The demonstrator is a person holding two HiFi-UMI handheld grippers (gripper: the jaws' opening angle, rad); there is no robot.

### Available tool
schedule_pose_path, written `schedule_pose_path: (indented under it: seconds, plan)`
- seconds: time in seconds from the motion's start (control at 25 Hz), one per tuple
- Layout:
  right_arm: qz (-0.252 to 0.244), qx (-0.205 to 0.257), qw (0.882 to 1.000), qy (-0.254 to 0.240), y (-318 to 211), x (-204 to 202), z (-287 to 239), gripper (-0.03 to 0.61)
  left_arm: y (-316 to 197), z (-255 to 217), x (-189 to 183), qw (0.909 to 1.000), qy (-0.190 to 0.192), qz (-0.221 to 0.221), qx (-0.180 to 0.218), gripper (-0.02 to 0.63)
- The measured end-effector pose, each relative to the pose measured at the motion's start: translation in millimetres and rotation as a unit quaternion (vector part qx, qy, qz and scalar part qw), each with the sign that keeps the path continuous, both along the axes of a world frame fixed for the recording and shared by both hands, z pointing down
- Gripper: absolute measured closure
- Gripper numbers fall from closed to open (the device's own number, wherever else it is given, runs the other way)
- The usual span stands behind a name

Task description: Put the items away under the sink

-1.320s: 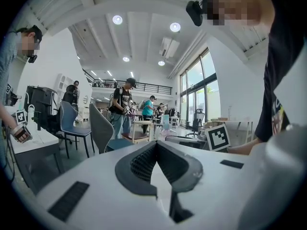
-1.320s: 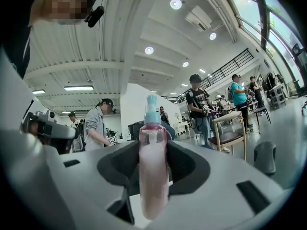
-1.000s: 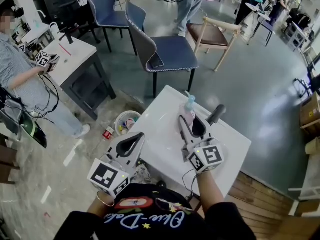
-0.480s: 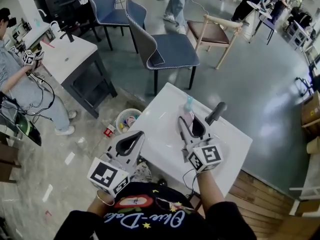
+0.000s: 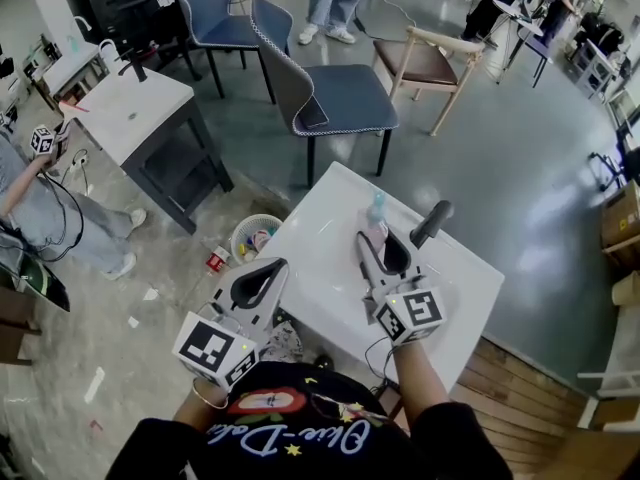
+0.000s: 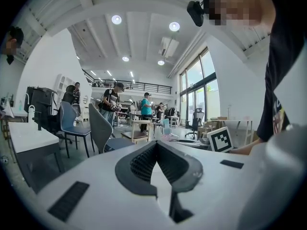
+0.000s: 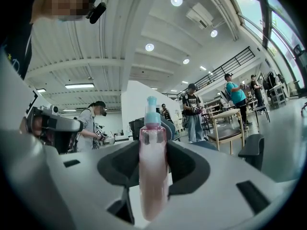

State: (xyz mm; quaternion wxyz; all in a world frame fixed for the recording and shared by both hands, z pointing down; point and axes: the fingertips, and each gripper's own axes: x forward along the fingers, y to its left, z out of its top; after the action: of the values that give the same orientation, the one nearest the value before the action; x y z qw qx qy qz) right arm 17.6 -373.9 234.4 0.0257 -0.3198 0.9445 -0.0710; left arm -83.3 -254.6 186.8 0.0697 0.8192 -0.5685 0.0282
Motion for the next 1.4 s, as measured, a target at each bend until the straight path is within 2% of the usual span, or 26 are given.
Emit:
schedule_pose_path:
  seconds: [0.6,1.04,1.4]
  plan:
    - [-0.007,0.012,1.0,-0.003,27,23,-12,0.393,26,-2,21,0.9999,0.003,-0.005,0.009,0.606]
    - [-0.02,0.02,1.0,-0.006,50,45,-16,0.393,50,0,39,0.9996,0.002,-0.027,0.009,0.606]
    - [-0.014,0.025,1.0,-0.008,59,50,-23,0.393,62,-5,36,0.9995,-0.005,-0.028,0.01,0.606]
